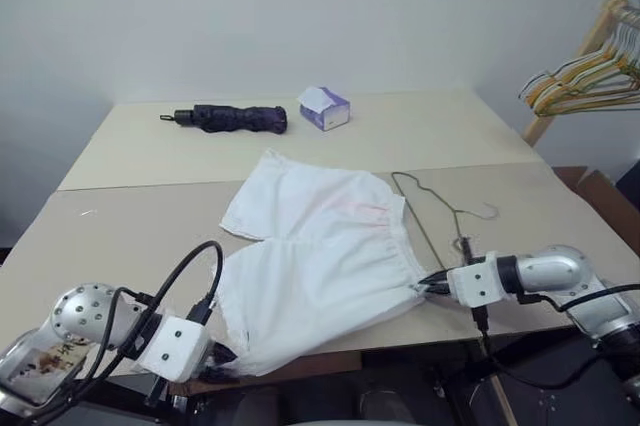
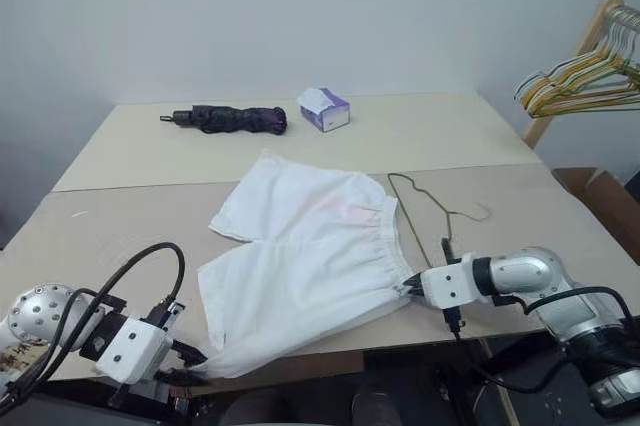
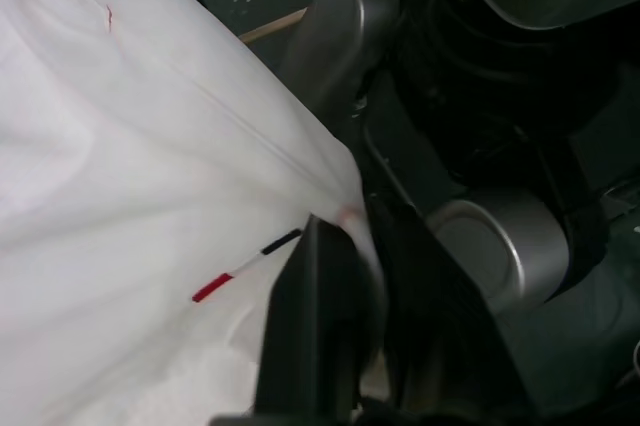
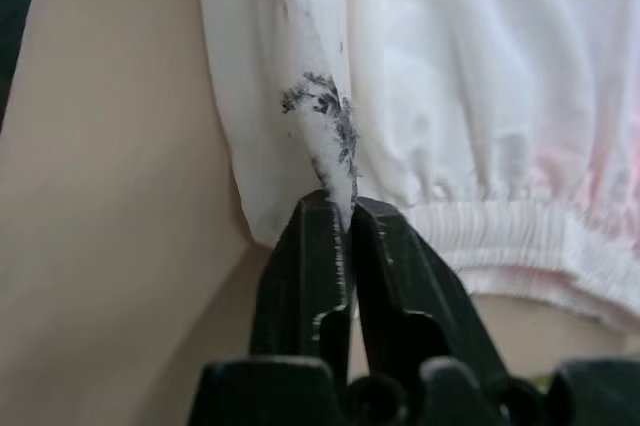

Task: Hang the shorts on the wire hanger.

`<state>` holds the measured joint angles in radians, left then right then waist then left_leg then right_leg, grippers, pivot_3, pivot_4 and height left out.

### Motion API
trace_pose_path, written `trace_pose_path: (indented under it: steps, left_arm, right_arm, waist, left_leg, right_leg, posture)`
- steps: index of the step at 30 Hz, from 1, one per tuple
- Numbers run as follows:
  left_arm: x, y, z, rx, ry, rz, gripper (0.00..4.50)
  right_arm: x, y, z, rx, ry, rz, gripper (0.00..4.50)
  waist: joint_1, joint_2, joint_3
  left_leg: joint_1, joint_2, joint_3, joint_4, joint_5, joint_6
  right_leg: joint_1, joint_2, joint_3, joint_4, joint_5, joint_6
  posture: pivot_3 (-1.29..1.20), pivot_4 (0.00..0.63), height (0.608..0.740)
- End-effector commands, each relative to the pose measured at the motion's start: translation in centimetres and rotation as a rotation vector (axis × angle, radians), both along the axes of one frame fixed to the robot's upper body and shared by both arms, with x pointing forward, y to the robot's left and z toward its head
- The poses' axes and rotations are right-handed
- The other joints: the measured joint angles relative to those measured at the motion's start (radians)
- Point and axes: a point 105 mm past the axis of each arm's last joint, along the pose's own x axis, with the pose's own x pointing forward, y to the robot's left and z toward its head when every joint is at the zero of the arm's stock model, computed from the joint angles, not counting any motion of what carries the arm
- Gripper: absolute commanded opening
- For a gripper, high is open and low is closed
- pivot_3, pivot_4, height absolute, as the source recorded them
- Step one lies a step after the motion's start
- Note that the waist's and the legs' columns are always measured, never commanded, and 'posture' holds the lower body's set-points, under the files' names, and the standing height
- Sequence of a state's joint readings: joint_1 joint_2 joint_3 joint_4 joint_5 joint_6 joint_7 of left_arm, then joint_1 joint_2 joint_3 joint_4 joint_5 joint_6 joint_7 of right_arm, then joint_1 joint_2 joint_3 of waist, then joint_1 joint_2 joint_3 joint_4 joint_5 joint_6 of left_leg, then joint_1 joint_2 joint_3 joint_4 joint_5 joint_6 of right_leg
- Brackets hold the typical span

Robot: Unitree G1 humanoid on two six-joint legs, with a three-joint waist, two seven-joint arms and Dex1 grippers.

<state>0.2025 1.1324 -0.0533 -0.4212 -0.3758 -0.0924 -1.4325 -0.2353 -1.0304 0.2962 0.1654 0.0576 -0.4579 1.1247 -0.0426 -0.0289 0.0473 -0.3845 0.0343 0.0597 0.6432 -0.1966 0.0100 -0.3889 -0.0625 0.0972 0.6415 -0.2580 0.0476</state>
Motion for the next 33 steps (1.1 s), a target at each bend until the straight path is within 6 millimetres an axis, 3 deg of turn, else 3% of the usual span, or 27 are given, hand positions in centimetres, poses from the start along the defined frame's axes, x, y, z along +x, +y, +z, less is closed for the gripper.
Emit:
trace_pose_path:
  steps: [1,7,9,11,14,21,28,31,33]
  left_arm:
    - [1.6,0.9,1.9,-0.033,-0.022,0.079,1.92]
    - [3.7,2.3,4.3,-0.091,-0.05,0.174,3.86]
    - [4.8,2.8,7.0,-0.145,-0.099,0.216,4.46]
    - [5.9,2.5,9.4,-0.222,-0.131,0.253,4.46]
    - [7.3,1.1,10.8,-0.34,-0.127,0.31,4.46]
    - [9.4,-1.9,11.9,-0.494,-0.113,0.378,4.46]
    - [10.2,-3.3,12.2,-0.539,-0.116,0.393,4.46]
    - [9.9,-3.5,12.1,-0.541,-0.116,0.39,4.5]
    - [9.8,-3.5,12.0,-0.541,-0.12,0.392,4.5]
  right_arm:
    - [-0.3,-0.4,2.2,0.001,0.016,-0.018,1.79]
    - [-0.1,-1.7,4.0,0.056,0.06,-0.145,3.88]
    - [0.5,-2.6,4.9,0.107,0.066,-0.239,4.49]
    - [1.5,-3.8,5.7,0.166,0.073,-0.379,4.49]
    - [2.9,-5.1,5.8,0.19,0.067,-0.555,4.49]
    - [5.9,-6.5,2.9,0.167,0.163,-0.983,4.49]
    - [8.2,-6.1,0.8,0.154,0.24,-1.2,4.49]
    - [8.5,-6.8,-0.4,0.093,0.27,-1.277,3.94]
    - [8.5,-7.0,-0.7,0.074,0.275,-1.283,3.25]
  waist:
    - [0.004,0.0,0.001]
    - [0.001,0.0,0.001]
    - [0.001,-0.001,0.001]
    - [0.002,-0.002,0.002]
    - [0.003,-0.002,0.001]
    - [-0.015,-0.002,0.0]
    - [-0.029,-0.002,0.0]
    - [-0.029,-0.002,0.0]
    - [-0.029,-0.002,0.0]
  left_leg:
    - [0.0,0.0,0.0,0.0,0.0,0.0]
    - [0.0,0.001,0.0,0.0,-0.003,-0.005]
    - [-0.001,0.0,0.0,0.0,-0.003,-0.005]
    - [-0.002,0.001,0.0,0.0,-0.003,-0.005]
    - [-0.002,0.0,0.0,0.0,-0.003,-0.005]
    - [-0.004,-0.001,0.0,0.001,-0.001,-0.002]
    - [-0.006,-0.003,-0.001,0.001,-0.001,-0.001]
    - [-0.008,-0.003,-0.001,0.001,-0.001,-0.001]
    - [-0.008,-0.003,-0.001,0.001,-0.001,-0.001]
  right_leg:
    - [0.0,0.0,0.0,0.0,0.0,0.0]
    - [-0.001,0.001,-0.001,0.0,-0.001,0.0]
    - [-0.001,0.001,-0.001,0.0,-0.001,0.0]
    - [-0.003,0.002,-0.002,0.001,-0.001,0.0]
    - [-0.003,0.002,-0.003,0.0,-0.001,0.001]
    - [-0.004,0.005,-0.002,0.001,-0.001,0.001]
    - [-0.004,0.005,-0.001,0.001,0.004,0.009]
    - [-0.006,0.005,-0.001,0.0,0.004,0.009]
    - [-0.005,0.005,-0.001,0.0,0.004,0.009]
  posture:
    - [0.01,0.038,0.74]
    - [0.01,0.024,0.74]
    - [0.01,0.02,0.74]
    - [0.01,0.016,0.74]
    - [0.01,0.016,0.74]
    - [-0.04,0.004,0.74]
    - [-0.04,0.001,0.74]
    - [-0.03,0.002,0.74]
    - [-0.02,0.002,0.74]
